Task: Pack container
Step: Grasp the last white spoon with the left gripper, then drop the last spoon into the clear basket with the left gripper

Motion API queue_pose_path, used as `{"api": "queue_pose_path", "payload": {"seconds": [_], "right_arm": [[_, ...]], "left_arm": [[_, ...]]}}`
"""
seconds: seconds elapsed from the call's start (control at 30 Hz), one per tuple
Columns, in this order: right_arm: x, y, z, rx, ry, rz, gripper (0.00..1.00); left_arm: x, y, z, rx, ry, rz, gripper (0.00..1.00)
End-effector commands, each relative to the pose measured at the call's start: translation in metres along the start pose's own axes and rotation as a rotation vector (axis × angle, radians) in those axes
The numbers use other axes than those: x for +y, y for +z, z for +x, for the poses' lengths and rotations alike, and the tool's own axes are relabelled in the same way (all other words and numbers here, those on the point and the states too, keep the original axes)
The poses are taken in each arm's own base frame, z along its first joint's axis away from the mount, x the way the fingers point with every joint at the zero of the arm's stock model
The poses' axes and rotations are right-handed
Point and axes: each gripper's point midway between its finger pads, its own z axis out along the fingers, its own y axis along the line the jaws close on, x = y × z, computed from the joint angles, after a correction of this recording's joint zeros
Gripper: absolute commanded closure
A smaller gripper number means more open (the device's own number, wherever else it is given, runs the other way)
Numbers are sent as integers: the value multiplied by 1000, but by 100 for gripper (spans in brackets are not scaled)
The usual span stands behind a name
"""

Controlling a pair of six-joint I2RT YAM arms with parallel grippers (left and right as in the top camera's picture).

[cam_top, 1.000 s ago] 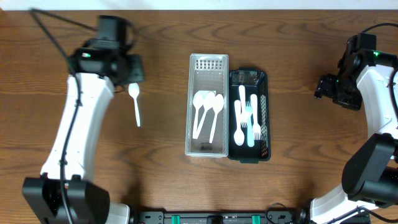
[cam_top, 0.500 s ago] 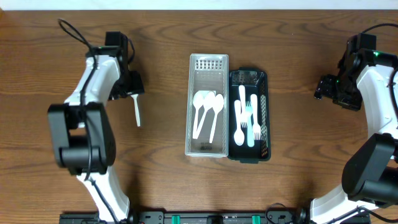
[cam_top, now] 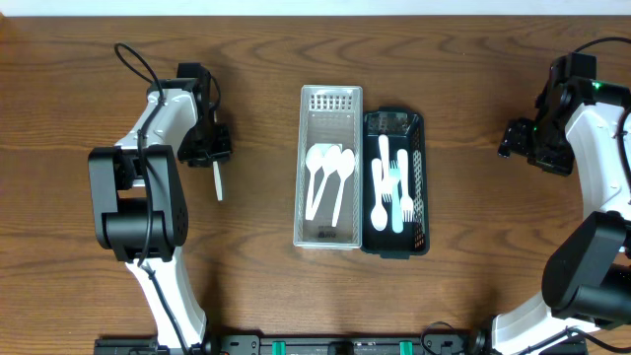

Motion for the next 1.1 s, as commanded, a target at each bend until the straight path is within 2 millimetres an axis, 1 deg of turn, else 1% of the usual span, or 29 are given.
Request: {"api": "queue_pose_path", "payload": {"seconds": [0.0, 0.03, 0.13, 0.17, 0.27, 0.33, 0.4, 0.47, 0.57, 0.67, 0.7, 0.8, 0.9, 1.0, 1.07], "right_arm": [[-3, 4, 1, 13, -7, 3, 23], [-3, 4, 1, 13, -7, 3, 23], [-3, 4, 1, 13, -7, 3, 23], [-3, 4, 1, 13, -7, 3, 23], [-3, 4, 1, 13, -7, 3, 23], [-3, 4, 1, 13, -7, 3, 23], [-3, 4, 1, 13, -7, 3, 23], [-3, 4, 1, 13, -7, 3, 23], [-3, 4, 1, 11, -7, 3, 23], [-3, 4, 0, 9, -6, 2, 23], [-3, 4, 0, 9, -7, 2, 23], [-3, 4, 0, 10, -7, 2, 23], [-3, 4, 0, 10, -7, 2, 23], [-3, 4, 1, 10, -7, 2, 23], [-3, 4, 1, 10, -7, 2, 23]], "left_arm": [[3, 19, 13, 72, 8, -15, 72], [4, 19, 14, 79, 8, -17, 75], [4, 18, 18, 93, 8, -20, 91], [4, 18, 19, 96, 8, -20, 94], [5, 15, 20, 97, 8, -20, 95], [4, 9, 20, 90, 9, -19, 94], [3, -1, 18, 70, 11, -15, 94], [-1, -17, 14, 35, 19, -9, 94], [-13, -55, 10, -54, 48, 10, 94], [-36, -97, 14, -151, 106, 39, 94], [-47, -112, 18, -187, 134, 52, 94], [-81, -145, 35, -268, 224, 87, 94], [-118, -161, 55, -311, 328, 118, 94], [-154, -163, 76, -320, 436, 139, 94], [-175, -161, 87, -324, 493, 151, 94]]}}
